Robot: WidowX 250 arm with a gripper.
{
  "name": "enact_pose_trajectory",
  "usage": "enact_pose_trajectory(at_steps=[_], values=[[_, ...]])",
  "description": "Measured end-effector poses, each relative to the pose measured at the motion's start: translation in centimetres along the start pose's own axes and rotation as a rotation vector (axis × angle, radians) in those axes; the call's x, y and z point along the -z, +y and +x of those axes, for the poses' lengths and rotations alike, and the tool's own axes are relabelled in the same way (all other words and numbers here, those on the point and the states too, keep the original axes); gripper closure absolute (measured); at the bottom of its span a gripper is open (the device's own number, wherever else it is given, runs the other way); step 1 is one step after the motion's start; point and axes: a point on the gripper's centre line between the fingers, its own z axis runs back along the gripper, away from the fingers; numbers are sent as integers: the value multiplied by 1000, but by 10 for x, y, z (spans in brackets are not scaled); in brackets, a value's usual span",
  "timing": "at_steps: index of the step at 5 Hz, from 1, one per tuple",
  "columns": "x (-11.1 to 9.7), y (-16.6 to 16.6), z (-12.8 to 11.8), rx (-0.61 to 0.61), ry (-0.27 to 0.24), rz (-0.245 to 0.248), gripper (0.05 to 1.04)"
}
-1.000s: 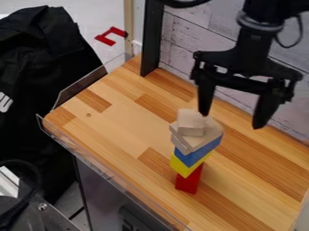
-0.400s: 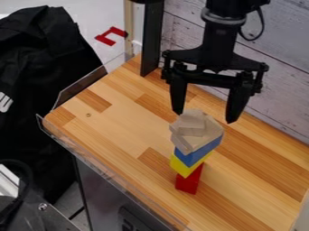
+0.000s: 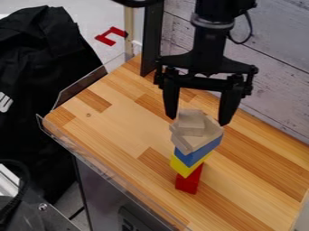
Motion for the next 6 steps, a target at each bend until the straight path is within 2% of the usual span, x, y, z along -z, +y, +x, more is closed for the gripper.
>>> enact_pose_trajectory(at_steps=[1,3,4,5,6], values=[[1,-1,1,-4,-2,-20,83],[11,1,6,-23,19,-26,83],[17,2,8,-30,33,-22,124],[18,3,8,-32,38,-23,390],[18,3,9,-32,39,-25,525]])
